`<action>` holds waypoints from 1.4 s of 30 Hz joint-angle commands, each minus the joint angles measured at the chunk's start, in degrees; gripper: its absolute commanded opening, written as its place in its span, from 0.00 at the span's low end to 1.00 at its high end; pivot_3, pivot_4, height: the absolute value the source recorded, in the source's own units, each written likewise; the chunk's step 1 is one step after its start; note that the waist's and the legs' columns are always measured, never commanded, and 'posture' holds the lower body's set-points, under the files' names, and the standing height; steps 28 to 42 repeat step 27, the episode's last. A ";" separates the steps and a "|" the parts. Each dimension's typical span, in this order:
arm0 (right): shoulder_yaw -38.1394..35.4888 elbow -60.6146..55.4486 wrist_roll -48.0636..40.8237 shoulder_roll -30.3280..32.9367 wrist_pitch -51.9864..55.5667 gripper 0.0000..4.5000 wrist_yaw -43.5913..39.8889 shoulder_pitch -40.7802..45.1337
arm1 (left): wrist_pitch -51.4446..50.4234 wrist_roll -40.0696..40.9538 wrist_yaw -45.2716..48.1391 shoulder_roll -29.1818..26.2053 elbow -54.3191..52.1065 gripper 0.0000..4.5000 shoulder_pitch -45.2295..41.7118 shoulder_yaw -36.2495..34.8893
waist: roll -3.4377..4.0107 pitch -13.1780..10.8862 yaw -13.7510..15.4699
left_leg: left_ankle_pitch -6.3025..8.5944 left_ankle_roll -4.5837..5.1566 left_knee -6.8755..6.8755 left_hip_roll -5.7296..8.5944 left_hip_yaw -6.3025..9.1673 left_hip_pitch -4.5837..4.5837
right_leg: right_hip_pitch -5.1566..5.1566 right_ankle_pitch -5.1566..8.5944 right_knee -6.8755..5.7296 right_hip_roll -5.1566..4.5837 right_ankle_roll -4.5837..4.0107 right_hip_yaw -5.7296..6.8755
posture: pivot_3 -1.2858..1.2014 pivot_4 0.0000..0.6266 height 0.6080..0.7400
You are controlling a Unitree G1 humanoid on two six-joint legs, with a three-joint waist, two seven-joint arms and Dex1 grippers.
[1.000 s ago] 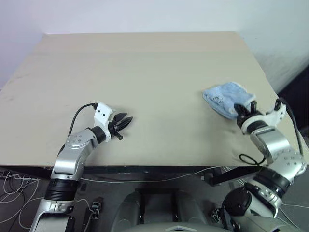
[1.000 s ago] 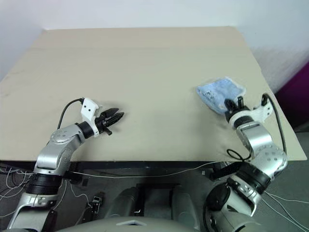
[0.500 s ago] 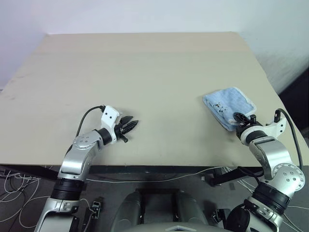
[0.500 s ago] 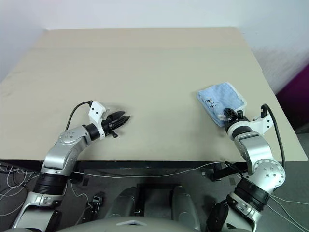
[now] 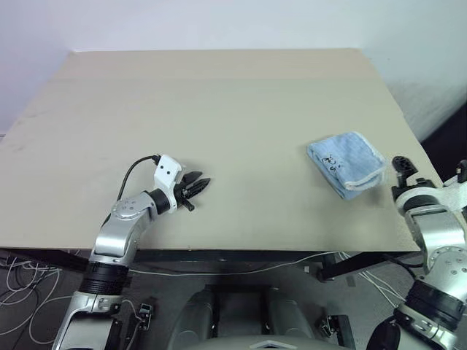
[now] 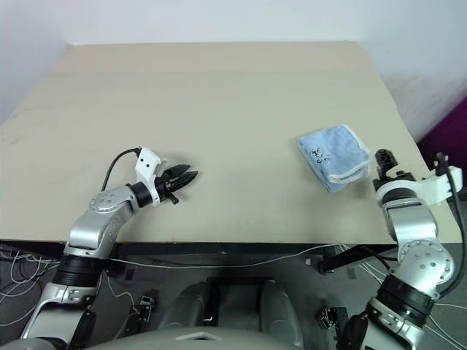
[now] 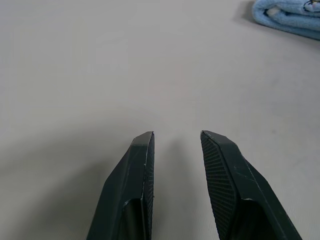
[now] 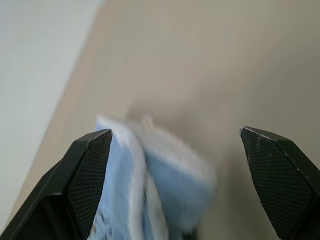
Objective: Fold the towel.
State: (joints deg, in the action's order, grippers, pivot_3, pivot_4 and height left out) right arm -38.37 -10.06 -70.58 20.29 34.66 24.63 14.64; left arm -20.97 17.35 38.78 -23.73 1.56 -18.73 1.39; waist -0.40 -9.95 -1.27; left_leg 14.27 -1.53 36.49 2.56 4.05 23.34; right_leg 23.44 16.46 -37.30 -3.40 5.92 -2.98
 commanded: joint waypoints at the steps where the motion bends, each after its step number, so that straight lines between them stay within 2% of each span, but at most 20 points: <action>1: 10.37 -2.51 8.51 5.44 0.71 0.96 -11.82 3.03 | 0.79 -0.53 -0.61 -0.81 -0.55 0.34 -0.65 -1.53 | 0.01 0.00 -0.30 | 0.00 0.00 0.00 -0.02 -0.03 -0.02 | 0.00 0.00 -0.01 0.02 0.00 -0.02 | 0.52 0.24 1.00; 4: 22.42 -3.97 16.16 8.65 2.03 0.96 -21.80 4.05 | 0.49 -0.25 -1.68 -1.33 -1.70 0.34 0.55 -3.26 | 0.00 0.00 -0.71 | 0.00 0.00 -0.01 -0.12 -0.03 -0.03 | 0.00 0.00 -0.01 0.11 -0.01 -0.02 | 0.52 0.24 1.00; 8: 33.93 -2.24 24.64 7.83 0.73 0.96 -31.04 5.94 | 0.20 0.07 -2.27 -2.72 -3.84 0.34 3.50 -5.19 | -0.01 0.00 -0.91 | 0.00 0.00 -0.01 -0.15 -0.01 -0.02 | 0.00 0.00 0.02 0.10 -0.01 -0.01 | 0.52 0.24 1.00; 12: 41.63 1.36 33.78 7.45 -1.90 0.96 -37.84 8.38 | -0.59 0.71 -3.24 -3.47 -6.97 0.34 6.64 -7.10 | -0.04 -0.01 -0.28 | 0.00 0.00 0.05 -0.08 0.01 0.01 | 0.00 0.00 0.03 -0.08 0.00 0.01 | 0.52 0.24 1.00; 16: 44.01 3.78 38.60 5.59 -3.71 0.96 -42.07 11.20 | -1.30 1.21 -3.71 -4.70 -8.80 0.34 9.20 -9.63 | -0.05 -0.01 0.45 | 0.00 -0.01 0.09 -0.06 0.02 0.02 | 0.01 -0.01 0.03 -0.11 0.00 0.02 | 0.52 0.24 1.00; 22: 45.15 6.44 43.93 3.31 -6.24 0.96 -46.31 10.76 | -2.78 2.27 -6.56 -4.01 -12.85 0.34 13.06 -12.55 | -0.07 0.00 0.50 | 0.01 -0.02 0.09 -0.03 0.07 0.02 | -0.01 -0.01 0.05 -0.15 -0.01 0.05 | 0.52 0.24 1.00; 27: 44.65 6.16 45.85 0.04 -6.30 0.96 -46.69 10.01 | -3.26 2.50 -6.42 -4.87 -12.77 0.34 13.28 -12.79 | -0.07 0.00 0.47 | 0.01 -0.03 0.08 -0.03 0.08 0.02 | 0.01 -0.01 0.04 -0.16 -0.01 0.05 | 0.52 0.24 1.00; 42: 44.65 6.16 45.85 0.04 -6.30 0.96 -46.69 10.01 | -3.26 2.50 -6.42 -4.87 -12.77 0.34 13.28 -12.79 | -0.07 0.00 0.47 | 0.01 -0.03 0.08 -0.03 0.08 0.02 | 0.01 -0.01 0.04 -0.16 -0.01 0.05 | 0.52 0.24 1.00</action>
